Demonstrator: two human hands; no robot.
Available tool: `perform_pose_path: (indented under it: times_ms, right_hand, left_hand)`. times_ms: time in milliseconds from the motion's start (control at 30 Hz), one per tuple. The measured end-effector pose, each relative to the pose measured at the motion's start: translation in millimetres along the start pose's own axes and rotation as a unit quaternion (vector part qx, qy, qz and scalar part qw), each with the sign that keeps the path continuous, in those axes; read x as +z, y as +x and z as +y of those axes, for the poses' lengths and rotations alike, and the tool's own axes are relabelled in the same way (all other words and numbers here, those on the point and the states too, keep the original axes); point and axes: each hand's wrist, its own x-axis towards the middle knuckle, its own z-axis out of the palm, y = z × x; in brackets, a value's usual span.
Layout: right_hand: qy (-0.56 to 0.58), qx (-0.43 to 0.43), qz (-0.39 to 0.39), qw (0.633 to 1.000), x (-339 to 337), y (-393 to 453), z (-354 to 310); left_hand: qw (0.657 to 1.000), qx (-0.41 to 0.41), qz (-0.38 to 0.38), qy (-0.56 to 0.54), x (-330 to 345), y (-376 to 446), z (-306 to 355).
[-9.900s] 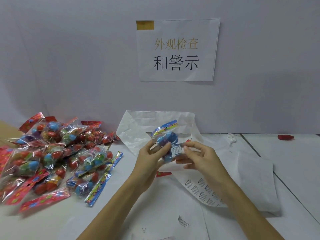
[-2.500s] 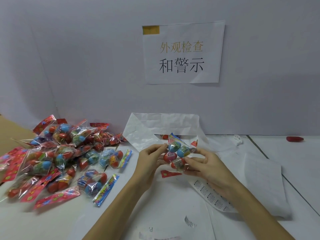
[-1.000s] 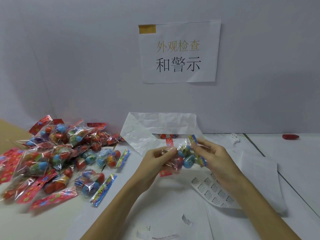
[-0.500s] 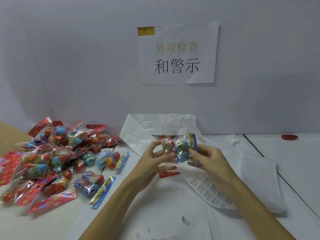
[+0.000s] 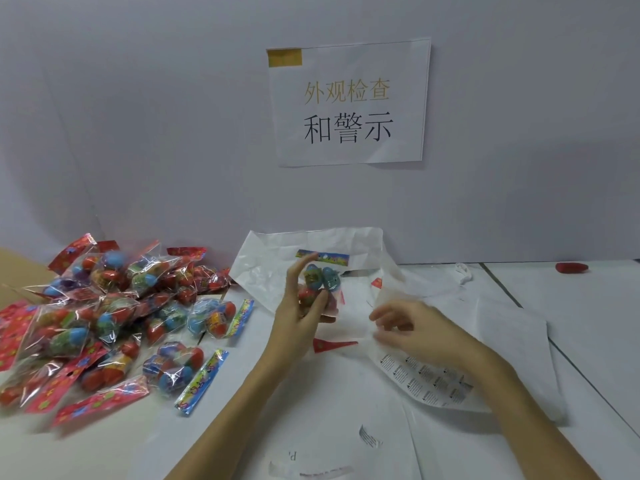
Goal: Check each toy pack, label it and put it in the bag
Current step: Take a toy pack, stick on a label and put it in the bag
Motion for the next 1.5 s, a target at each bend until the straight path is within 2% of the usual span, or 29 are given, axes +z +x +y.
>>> perform_pose_path:
  times_ms: [67, 133, 333, 433, 500, 633, 800, 933, 1067, 1167, 1500]
  right_hand:
    - [-0.081, 0.004, -0.086, 0.993, -4.7, -5.3, 2.4]
    - [-0.126, -0.009, -0.128, 0.984, -7.9, -7.6, 2.6]
    - [-0.119, -0.032, -0.102, 0.987, 0.8, -4.3, 0.5]
    - [-0.116, -0.02, -0.104, 0.988, 3.0, -2.1, 4.1]
    - [-0.106, -0.014, -0.092, 0.99, 4.0, -1.5, 5.2]
    - [-0.097, -0.018, -0.061, 0.993, 8.6, -0.4, 2.9]
    - [-0.107, -0.013, 0.041, 0.993, 10.6, 0.4, -4.2]
    - [-0.093, -0.016, 0.056, 0.994, 10.0, 1.1, -4.7]
    - [-0.114, -0.011, 0.048, 0.992, 12.5, 1.5, -4.1]
    - [-0.122, -0.014, 0.054, 0.991, 11.8, 2.2, -3.4]
    - [-0.132, -0.05, 0.121, 0.983, 21.3, 9.7, -0.1]
  left_hand:
    - [0.998, 0.025, 0.0, 0.057, 2.4, -0.1, -2.6]
    - [0.994, 0.026, -0.013, 0.109, 5.1, -3.0, -3.8]
    - [0.957, 0.028, -0.198, 0.209, 8.0, -11.9, -9.4]
    - [0.941, 0.028, -0.242, 0.235, 2.7, -10.5, -9.8]
    - [0.944, 0.019, -0.238, 0.227, -1.0, -8.8, -8.7]
    - [0.956, 0.02, -0.182, 0.228, -2.4, -5.5, -8.7]
    - [0.975, -0.045, -0.133, 0.171, -2.8, -1.5, -5.7]
    - [0.992, -0.089, -0.086, 0.018, -5.7, 0.3, -2.2]
    - [0.991, -0.108, -0.026, -0.072, -7.8, 1.2, 0.5]
    - [0.987, -0.122, -0.019, -0.101, -7.0, 2.4, 3.8]
    - [0.991, -0.111, -0.042, -0.062, -2.3, 1.4, 2.4]
